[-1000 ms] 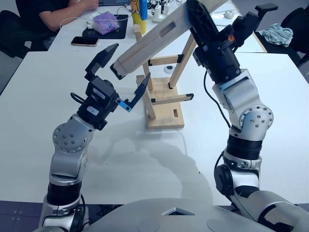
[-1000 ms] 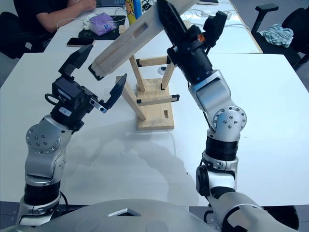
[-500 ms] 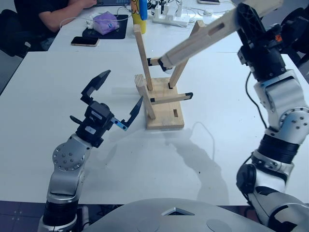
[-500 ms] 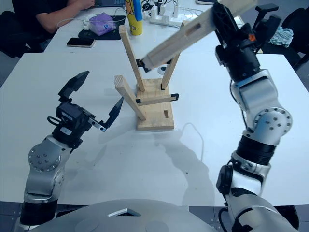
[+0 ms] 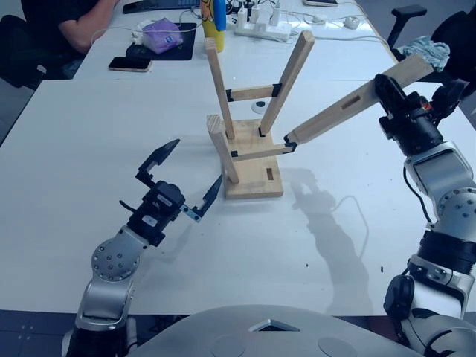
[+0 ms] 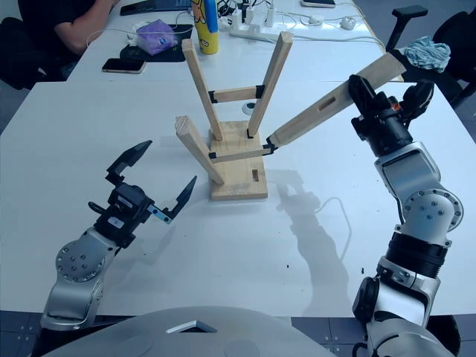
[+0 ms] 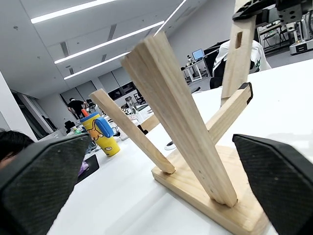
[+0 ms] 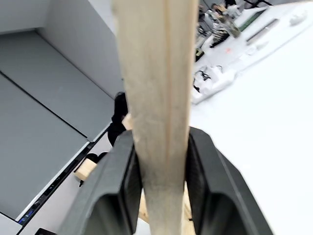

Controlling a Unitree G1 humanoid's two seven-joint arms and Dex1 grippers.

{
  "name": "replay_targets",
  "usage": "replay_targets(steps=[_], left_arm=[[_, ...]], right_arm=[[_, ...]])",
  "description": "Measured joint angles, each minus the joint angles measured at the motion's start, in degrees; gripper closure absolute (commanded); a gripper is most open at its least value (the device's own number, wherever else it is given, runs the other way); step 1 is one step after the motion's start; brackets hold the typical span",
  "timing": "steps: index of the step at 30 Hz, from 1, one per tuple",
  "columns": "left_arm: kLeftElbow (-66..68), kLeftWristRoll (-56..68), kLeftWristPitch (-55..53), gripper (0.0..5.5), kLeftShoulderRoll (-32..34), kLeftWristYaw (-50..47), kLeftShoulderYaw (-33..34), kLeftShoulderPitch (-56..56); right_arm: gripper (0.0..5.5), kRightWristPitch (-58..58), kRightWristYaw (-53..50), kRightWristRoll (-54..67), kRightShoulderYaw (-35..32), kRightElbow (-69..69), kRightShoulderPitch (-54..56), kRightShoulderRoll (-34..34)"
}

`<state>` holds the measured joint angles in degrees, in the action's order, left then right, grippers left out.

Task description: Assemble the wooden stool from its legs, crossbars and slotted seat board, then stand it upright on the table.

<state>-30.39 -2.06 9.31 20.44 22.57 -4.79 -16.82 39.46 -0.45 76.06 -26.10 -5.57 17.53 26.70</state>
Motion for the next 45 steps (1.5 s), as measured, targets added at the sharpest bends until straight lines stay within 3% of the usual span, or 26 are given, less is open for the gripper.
replay_targets(steps=[12, 25, 36, 45], left_arm=[[-0.54, -1.45, -0.3, 0.1, -1.08, -1.85, -1.48, -3.24], [-0.87, -1.93, -1.51, 0.1, -0.73, -1.88, -2.16, -3.7], [-1.23, -1.34, -2.91, 0.1, 0.43, -0.08, -2.38, -2.56], [0.41, -0.18, -3.12, 0.1, 1.48, 1.92, -2.24, 0.18]], right_arm=[[4.45, 0.29, -9.31, -4.42, 2.93, -9.9, -9.27, -8.65], [4.45, -1.91, -15.65, -5.54, 5.0, -18.28, -12.25, -14.89], [4.45, -4.72, -16.38, -15.88, 9.66, -26.0, -14.31, -15.16], [4.45, -6.92, -17.01, -20.45, 12.99, -26.44, -16.56, -20.24]])
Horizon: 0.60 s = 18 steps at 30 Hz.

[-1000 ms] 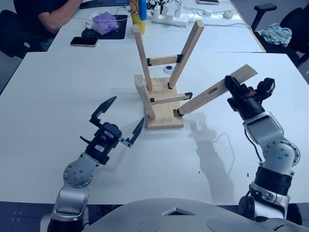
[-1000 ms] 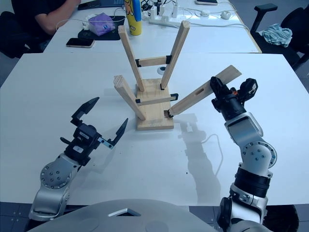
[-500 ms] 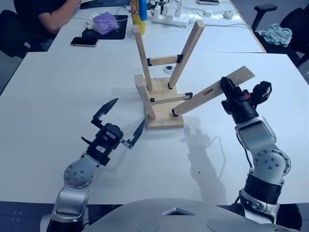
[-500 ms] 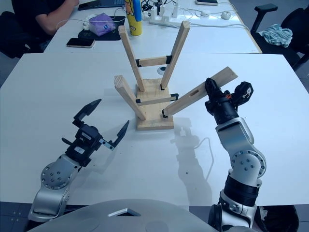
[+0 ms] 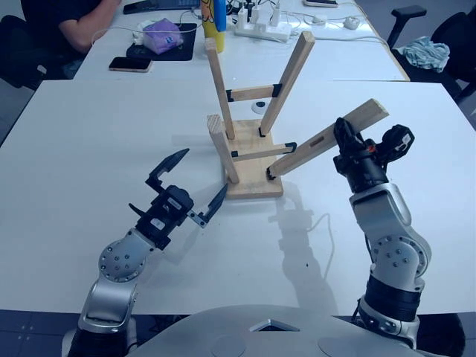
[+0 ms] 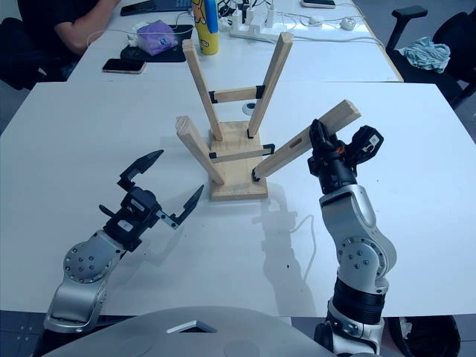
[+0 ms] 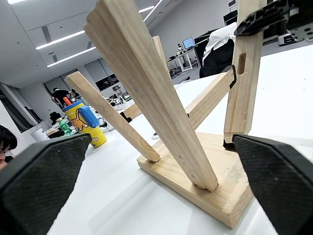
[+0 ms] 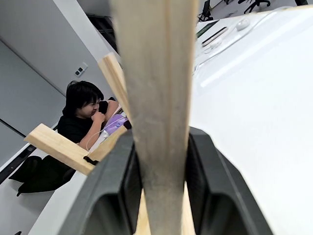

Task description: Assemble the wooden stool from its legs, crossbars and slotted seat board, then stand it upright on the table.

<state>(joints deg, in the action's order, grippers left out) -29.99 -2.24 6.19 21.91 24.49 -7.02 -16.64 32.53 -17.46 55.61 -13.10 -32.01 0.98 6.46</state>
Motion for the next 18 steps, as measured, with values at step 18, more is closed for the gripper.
replay_targets(steps=[18], left_arm=[[-0.01, -0.35, -0.57, 0.1, 0.03, -0.11, -0.63, 0.49]], right_arm=[[4.45, -2.89, 4.25, -15.87, 8.13, -0.12, 0.97, 0.06]])
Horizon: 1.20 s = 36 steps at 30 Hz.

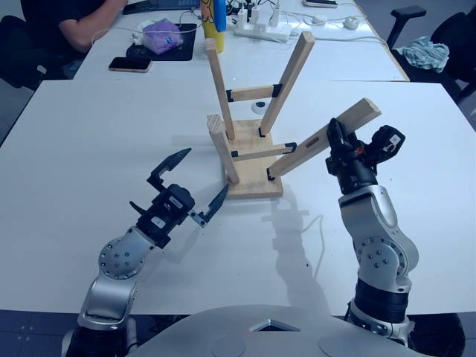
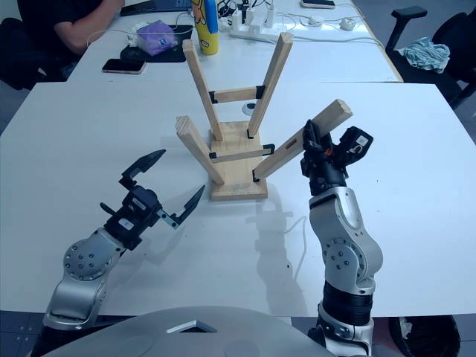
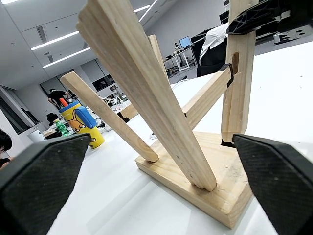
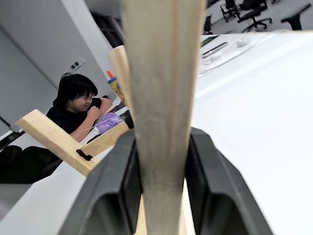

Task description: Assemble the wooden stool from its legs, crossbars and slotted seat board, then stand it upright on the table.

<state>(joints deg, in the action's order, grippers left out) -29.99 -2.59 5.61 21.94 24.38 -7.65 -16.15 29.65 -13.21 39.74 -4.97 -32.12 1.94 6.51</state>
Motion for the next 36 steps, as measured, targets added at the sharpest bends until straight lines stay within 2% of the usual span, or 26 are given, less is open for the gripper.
replay_targets(steps=[12, 18, 25, 36], left_arm=[[-0.21, -0.43, -0.47, 0.1, -0.73, -0.68, -0.32, -0.53], [-0.28, -0.81, -0.48, 0.1, -1.19, -1.65, -0.34, -2.17], [-0.23, -0.81, -0.48, 0.1, -1.26, -1.75, -0.34, -2.17], [0.72, -0.96, -0.23, 0.1, -2.1, -2.89, -0.76, -1.97]], right_arm=[[4.45, -1.38, 7.18, -6.61, 3.57, 0.08, -0.78, 2.04], [4.45, -0.43, 11.36, -6.88, 4.61, -0.35, -0.98, 5.66], [4.44, 1.54, 12.76, -7.74, 9.81, -1.52, 1.14, 8.96], [4.44, 6.64, 16.16, -4.37, 12.11, 2.31, 7.14, 9.96]])
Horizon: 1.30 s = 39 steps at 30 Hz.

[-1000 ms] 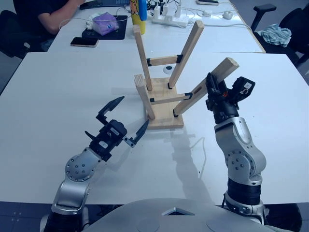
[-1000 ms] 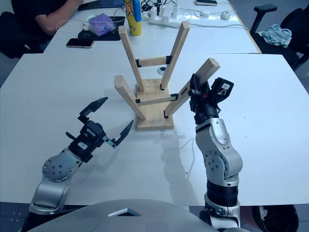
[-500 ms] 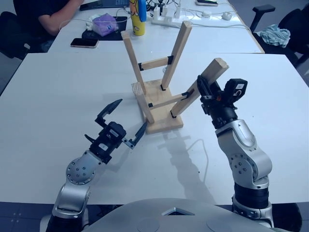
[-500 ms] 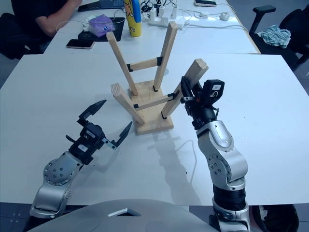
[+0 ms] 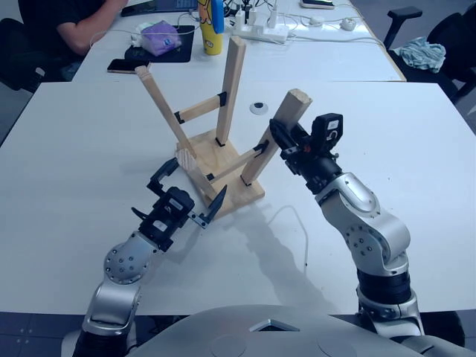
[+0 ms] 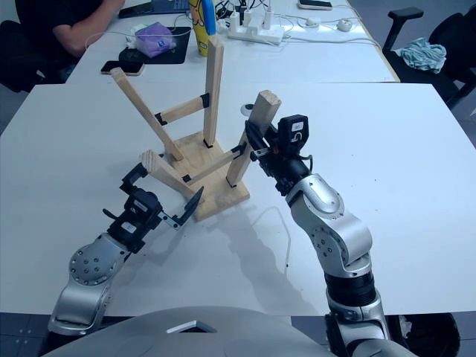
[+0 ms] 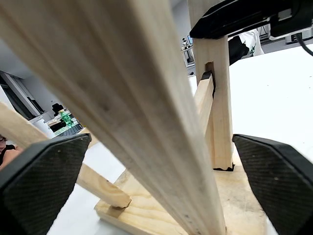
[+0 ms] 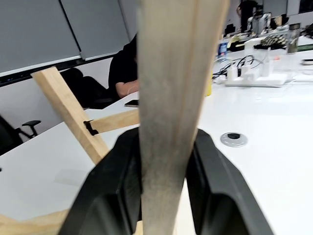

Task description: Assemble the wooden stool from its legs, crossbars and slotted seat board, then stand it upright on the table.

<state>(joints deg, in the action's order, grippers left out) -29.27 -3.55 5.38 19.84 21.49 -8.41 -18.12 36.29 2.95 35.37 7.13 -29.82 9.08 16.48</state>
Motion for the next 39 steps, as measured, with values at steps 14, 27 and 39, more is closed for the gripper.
replay_targets(steps=[14, 27, 39], left_arm=[[2.15, -1.04, 0.3, 0.1, -1.12, -1.17, -0.57, 0.47], [8.77, 1.87, -9.24, 0.1, 0.18, 4.25, -1.74, 10.14], [15.14, 2.31, -6.77, 0.1, -0.47, 3.16, -0.12, 14.12]], right_arm=[[4.34, -4.79, 8.23, -6.23, 7.08, 1.46, 2.75, 7.33], [4.28, -5.44, 7.84, -6.84, 5.23, 4.16, 2.73, 7.9], [4.45, -2.65, 2.65, 3.27, -4.8, 7.32, -0.97, -4.74]])
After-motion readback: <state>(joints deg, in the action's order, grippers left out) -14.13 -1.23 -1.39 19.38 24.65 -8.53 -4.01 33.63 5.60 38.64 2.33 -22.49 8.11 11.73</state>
